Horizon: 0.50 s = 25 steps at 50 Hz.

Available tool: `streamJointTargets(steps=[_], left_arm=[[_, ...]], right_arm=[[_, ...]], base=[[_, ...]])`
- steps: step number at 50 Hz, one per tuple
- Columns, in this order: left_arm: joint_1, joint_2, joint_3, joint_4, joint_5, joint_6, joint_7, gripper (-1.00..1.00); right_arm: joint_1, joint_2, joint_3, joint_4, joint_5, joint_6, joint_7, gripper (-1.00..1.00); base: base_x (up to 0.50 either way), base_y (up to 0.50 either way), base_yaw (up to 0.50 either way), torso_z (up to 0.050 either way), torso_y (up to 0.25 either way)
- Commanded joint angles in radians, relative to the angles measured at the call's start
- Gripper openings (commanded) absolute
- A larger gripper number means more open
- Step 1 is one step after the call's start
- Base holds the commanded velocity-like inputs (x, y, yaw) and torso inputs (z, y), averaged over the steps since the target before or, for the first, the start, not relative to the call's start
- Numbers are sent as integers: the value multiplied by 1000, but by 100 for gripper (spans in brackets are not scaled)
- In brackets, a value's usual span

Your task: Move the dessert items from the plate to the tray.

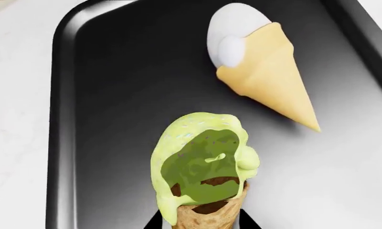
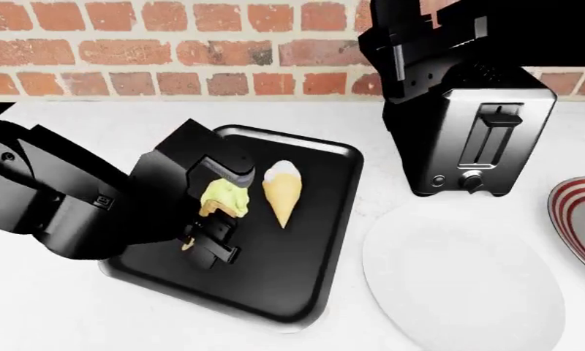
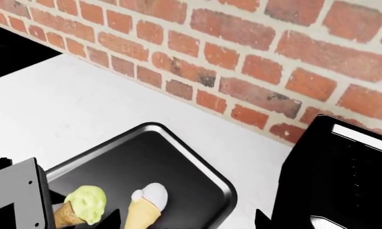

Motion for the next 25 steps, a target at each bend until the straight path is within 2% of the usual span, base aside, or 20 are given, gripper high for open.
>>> streamJointTargets(steps=[1, 2, 3, 13, 25], left_arm=[[2, 25, 15, -47, 72, -4, 58, -100], [2, 25, 16, -49, 78, -4, 62, -100], [0, 25, 16, -49, 76, -5, 62, 100], [-35, 12, 8, -38, 43, -11, 34, 100], [-188, -57, -94, 64, -145, 50, -106, 100]], right_arm=[[-27, 21, 14, -21, -7, -1, 9, 100], [-28, 21, 14, -21, -7, -1, 10, 100], [-28, 21, 15, -20, -7, 0, 11, 100], [-39, 26, 25, -24, -4, -4, 19, 100], [-40, 63, 44, -48, -11, -12, 39, 100]], base=[[0, 0, 0, 0, 0], [0, 0, 0, 0, 0], [0, 0, 0, 0, 0], [0, 0, 0, 0, 0], [0, 0, 0, 0, 1]])
